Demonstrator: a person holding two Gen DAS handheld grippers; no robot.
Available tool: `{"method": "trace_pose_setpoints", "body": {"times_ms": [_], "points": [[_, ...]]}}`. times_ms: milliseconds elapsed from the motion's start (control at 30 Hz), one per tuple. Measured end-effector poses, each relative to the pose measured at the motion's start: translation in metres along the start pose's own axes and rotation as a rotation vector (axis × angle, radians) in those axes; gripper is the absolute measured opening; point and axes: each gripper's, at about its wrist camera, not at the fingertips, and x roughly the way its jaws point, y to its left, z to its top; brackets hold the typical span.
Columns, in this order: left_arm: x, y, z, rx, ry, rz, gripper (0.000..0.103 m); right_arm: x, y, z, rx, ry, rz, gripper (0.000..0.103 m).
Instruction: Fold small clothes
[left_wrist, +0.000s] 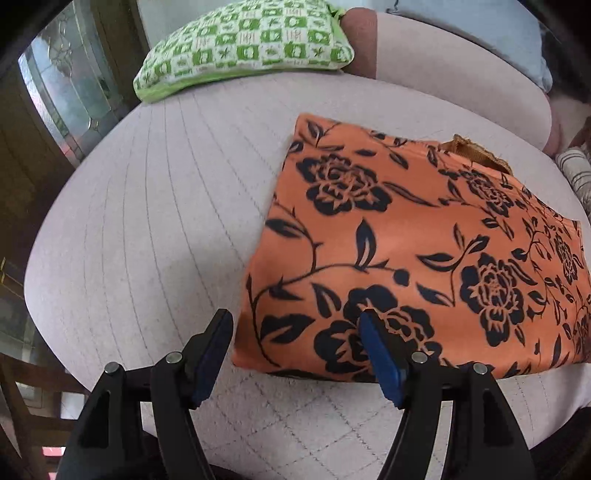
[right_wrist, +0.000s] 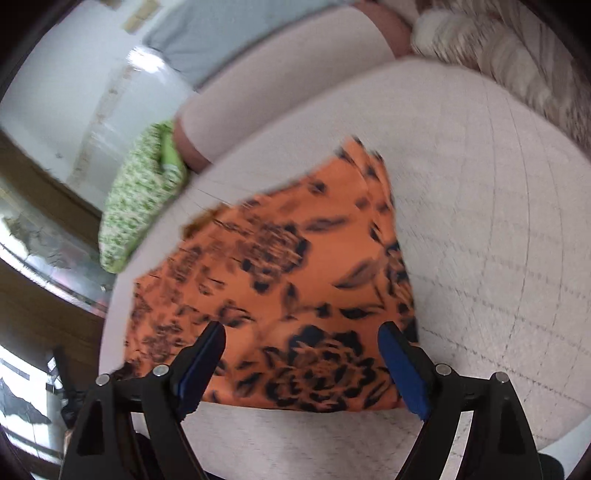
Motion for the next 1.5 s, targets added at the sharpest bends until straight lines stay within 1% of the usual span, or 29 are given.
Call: {"method": "trace_pose_setpoints", "body": {"times_ms": [67,100,133,167,200,233,367,433,500,533,567,633,767,800,833,867,900,933,1033,1133,1200,1267,1333,1367,1400,1467,1500], "points": [[0.002,0.002,-0.001,-0.014,0.006,-0.005,0.072,0.0,0.002,-0.003,-0.025,0.0,0.008,0.089],[0.003,0.002,-0.001,-0.013,0.007,-0.004,0.072,0.007,-0.003,-0.006,-0.021,0.021,-0.008,0.09],[0.003,0.001,0.0,-0.008,0.008,-0.002,0.072,0.018,-0.013,-0.009,-0.001,0.064,-0.043,0.09],[0.002,0.001,0.0,-0.004,0.006,-0.001,0.072,0.028,-0.025,-0.012,0.039,0.099,-0.054,0.089],[0.0,0.001,0.0,0.002,0.003,0.001,0.071,0.024,-0.023,-0.011,0.049,0.059,-0.033,0.089],[-0.003,0.001,0.0,0.001,-0.003,0.0,0.071,0.019,-0.02,-0.01,0.048,0.038,-0.018,0.089],[-0.016,0.003,0.002,-0.007,-0.036,-0.009,0.072,-0.002,-0.002,-0.008,-0.014,-0.034,-0.018,0.089],[-0.017,0.003,-0.001,0.001,-0.048,0.002,0.072,0.005,-0.003,-0.011,-0.014,-0.021,-0.007,0.089],[-0.003,0.002,-0.003,0.022,-0.011,0.036,0.072,0.029,-0.02,-0.015,0.041,0.056,-0.034,0.089],[0.002,0.003,-0.005,0.024,0.011,0.044,0.072,0.031,-0.022,-0.019,0.051,0.048,-0.022,0.089],[0.005,0.005,-0.006,0.017,0.016,0.035,0.072,0.027,-0.02,-0.018,0.05,0.024,-0.02,0.089],[0.003,0.007,-0.006,-0.002,0.008,0.025,0.072,0.02,-0.011,-0.014,0.045,0.024,-0.025,0.089],[0.002,0.005,-0.004,0.017,0.005,0.034,0.072,0.004,0.002,-0.008,-0.003,-0.048,0.006,0.089],[0.002,0.005,-0.004,0.012,0.005,0.032,0.072,0.006,0.001,-0.008,0.0,-0.044,0.002,0.089],[0.002,0.005,-0.004,0.006,0.005,0.03,0.073,0.014,-0.004,-0.008,0.015,-0.019,-0.011,0.089],[0.003,0.004,-0.004,0.005,0.005,0.029,0.073,0.023,-0.013,-0.009,0.046,0.027,-0.035,0.089],[0.003,0.004,-0.004,0.007,0.003,0.027,0.073,0.033,-0.024,-0.013,0.094,0.067,-0.03,0.089],[0.003,0.003,-0.004,0.012,0.002,0.027,0.074,0.028,-0.024,-0.012,0.101,0.036,-0.018,0.089],[0.005,0.005,-0.004,0.008,0.005,0.027,0.075,0.017,-0.012,0.003,0.12,0.031,0.011,0.089],[0.006,0.006,-0.003,0.0,0.008,0.024,0.075,0.009,0.009,0.028,0.049,-0.018,0.025,0.089],[0.007,0.005,-0.003,0.002,0.008,0.025,0.075,0.014,0.016,0.048,0.028,-0.025,0.033,0.089],[0.009,0.005,-0.003,-0.003,0.008,0.024,0.076,0.03,0.009,0.068,0.051,-0.012,0.053,0.089],[0.01,0.005,-0.003,-0.008,0.009,0.024,0.076,0.058,-0.008,0.08,0.106,0.013,0.017,0.089],[0.011,0.006,-0.002,-0.009,0.011,0.023,0.076,0.076,-0.022,0.082,0.155,0.062,-0.014,0.089],[0.011,0.006,-0.002,-0.009,0.013,0.022,0.076,0.093,-0.038,0.08,0.233,0.121,-0.013,0.09],[0.011,0.007,-0.001,-0.006,0.013,0.02,0.076,0.079,-0.035,0.078,0.243,0.05,0.018,0.089],[0.012,0.007,-0.001,-0.004,0.014,0.02,0.077,0.069,-0.027,0.076,0.216,0.042,0.028,0.089]]}}
